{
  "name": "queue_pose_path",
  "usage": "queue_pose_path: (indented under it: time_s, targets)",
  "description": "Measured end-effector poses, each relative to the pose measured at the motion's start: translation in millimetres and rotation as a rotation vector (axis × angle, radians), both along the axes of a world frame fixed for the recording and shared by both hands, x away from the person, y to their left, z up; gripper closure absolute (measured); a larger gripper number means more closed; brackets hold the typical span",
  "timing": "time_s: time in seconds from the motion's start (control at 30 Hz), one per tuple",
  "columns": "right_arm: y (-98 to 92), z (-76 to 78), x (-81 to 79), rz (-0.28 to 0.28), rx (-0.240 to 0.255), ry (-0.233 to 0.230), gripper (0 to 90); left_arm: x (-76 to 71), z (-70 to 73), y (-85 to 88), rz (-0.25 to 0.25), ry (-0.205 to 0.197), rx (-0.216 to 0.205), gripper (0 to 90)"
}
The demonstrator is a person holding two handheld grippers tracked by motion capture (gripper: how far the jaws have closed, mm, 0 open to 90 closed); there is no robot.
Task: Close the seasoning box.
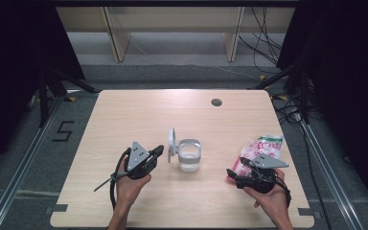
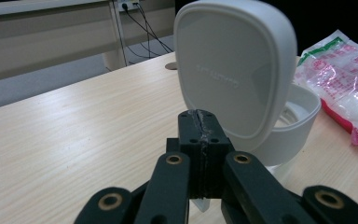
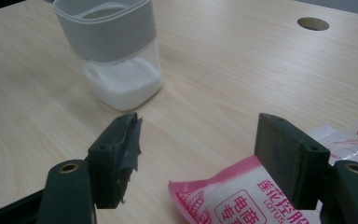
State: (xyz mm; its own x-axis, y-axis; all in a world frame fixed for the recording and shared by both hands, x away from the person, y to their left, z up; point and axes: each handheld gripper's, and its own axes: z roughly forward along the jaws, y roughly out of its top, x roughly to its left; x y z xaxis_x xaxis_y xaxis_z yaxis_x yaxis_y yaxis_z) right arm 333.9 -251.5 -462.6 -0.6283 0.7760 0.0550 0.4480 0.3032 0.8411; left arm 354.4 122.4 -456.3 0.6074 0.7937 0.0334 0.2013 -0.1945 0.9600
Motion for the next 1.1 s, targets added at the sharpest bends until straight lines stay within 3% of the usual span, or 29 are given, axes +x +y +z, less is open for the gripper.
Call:
queue_pose_path:
  time_s: [0.07,0.1,0.13,0.27,0.3,0.4,0.47,0.5,0.73,0.83,0.93,0.97,1.0,1.1]
  targets:
    - [0.1,-0.6,0.3,0.005,-0.008,-0.016,31.6,-0.2,1.5,-2.4,-0.004,0.002,-0.003,89.1]
    - [1.2,-1.5,0.1,0.011,0.011,0.000,31.6,0.1,2.0,-3.3,-0.009,0.002,-0.003,89.1]
    - [1.1,-1.2,-0.6,0.004,-0.005,-0.012,31.6,0.8,2.7,-5.1,-0.013,0.006,-0.005,89.0]
    - [3.7,-1.7,-3.1,0.009,-0.002,0.010,31.2,1.3,4.4,-9.3,-0.024,0.006,0.007,88.9]
    - [3.1,-1.7,-2.3,0.014,-0.011,-0.011,31.2,1.2,4.8,-9.8,-0.026,0.008,0.007,89.0]
    - [4.4,-1.9,-4.3,0.006,-0.003,0.024,31.2,1.6,6.5,-11.6,-0.033,0.003,0.016,89.0]
    - [4.2,-2.1,-4.5,0.005,-0.007,0.024,31.2,1.7,7.2,-12.2,-0.032,0.001,0.020,89.0]
    - [3.5,-2.7,-3.2,0.007,-0.011,0.002,31.2,1.9,7.4,-12.3,-0.033,0.001,0.019,89.1]
    - [4.5,-3.2,-5.3,0.006,-0.002,0.020,31.2,2.8,9.4,-14.8,-0.044,-0.003,0.008,89.1]
    - [3.4,-3.9,-2.7,0.022,-0.018,-0.022,31.1,3.1,10.1,-15.8,-0.048,0.003,0.011,89.1]
    - [3.0,-3.2,-3.2,0.025,-0.027,-0.017,31.1,3.2,10.9,-17.3,-0.051,0.001,0.007,89.1]
    - [3.1,-3.3,-3.3,0.026,-0.027,-0.016,31.1,3.5,11.1,-17.7,-0.054,-0.007,0.008,89.1]
    - [3.2,-3.3,-3.5,0.025,-0.027,-0.016,31.1,5.8,11.8,-17.3,-0.070,-0.041,0.021,89.1]
    - [3.0,-3.3,-3.6,0.027,-0.027,-0.014,31.2,4.7,12.7,-17.5,-0.065,-0.034,0.023,89.1]
